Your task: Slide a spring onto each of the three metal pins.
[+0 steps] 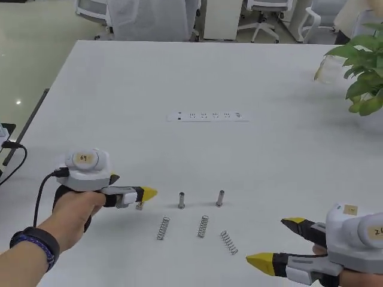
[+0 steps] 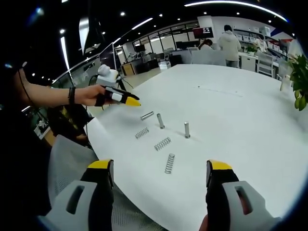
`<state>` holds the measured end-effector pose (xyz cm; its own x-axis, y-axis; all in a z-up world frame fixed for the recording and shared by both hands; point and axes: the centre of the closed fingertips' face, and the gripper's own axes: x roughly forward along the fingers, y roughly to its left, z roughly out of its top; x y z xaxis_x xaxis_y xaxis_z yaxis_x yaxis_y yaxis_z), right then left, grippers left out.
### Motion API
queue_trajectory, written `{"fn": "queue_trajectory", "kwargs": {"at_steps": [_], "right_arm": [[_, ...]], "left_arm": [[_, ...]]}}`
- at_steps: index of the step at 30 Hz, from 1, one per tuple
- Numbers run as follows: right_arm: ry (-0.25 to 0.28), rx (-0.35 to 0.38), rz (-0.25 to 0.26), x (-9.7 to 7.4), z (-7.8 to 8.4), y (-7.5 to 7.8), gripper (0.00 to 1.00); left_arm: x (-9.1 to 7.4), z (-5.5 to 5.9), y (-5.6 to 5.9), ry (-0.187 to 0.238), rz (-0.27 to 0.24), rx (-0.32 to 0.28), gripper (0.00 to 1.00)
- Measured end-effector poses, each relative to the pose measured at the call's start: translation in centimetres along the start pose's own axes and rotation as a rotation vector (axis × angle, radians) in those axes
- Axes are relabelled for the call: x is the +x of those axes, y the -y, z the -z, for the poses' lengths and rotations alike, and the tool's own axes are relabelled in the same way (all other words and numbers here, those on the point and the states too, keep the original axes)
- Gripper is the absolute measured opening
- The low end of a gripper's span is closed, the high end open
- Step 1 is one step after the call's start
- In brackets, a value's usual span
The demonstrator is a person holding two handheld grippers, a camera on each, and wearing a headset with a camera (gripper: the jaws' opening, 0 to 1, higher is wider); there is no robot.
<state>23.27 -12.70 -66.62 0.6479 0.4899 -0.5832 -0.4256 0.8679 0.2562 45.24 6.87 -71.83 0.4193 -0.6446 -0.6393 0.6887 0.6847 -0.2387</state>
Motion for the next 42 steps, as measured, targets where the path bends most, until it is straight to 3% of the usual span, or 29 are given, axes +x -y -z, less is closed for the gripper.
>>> {"fn": "queue_trajectory", "kwargs": {"at_steps": [9, 18, 35, 42], "right_arm": [[-0.003, 0.005, -0.001, -0.1, 0.2, -0.1, 0.78], [-0.008, 0.015, 0.002, -0.2, 0.5, 0.1, 0.78], [-0.019, 0.040, 0.007, -0.3, 1.4, 0.5, 0.77], [-0.022, 0.042, 0.006, -0.3, 1.5, 0.6, 0.77]], "left_arm": [[1.3, 0.4, 0.2, -0.029, -0.015, -0.039, 0.54], [2.8, 1.0, 0.2, -0.062, -0.023, -0.055, 0.38], [4.5, 2.9, -0.7, -0.139, -0.036, -0.068, 0.23], [4.9, 3.2, -0.9, -0.153, -0.039, -0.071, 0.19]]}}
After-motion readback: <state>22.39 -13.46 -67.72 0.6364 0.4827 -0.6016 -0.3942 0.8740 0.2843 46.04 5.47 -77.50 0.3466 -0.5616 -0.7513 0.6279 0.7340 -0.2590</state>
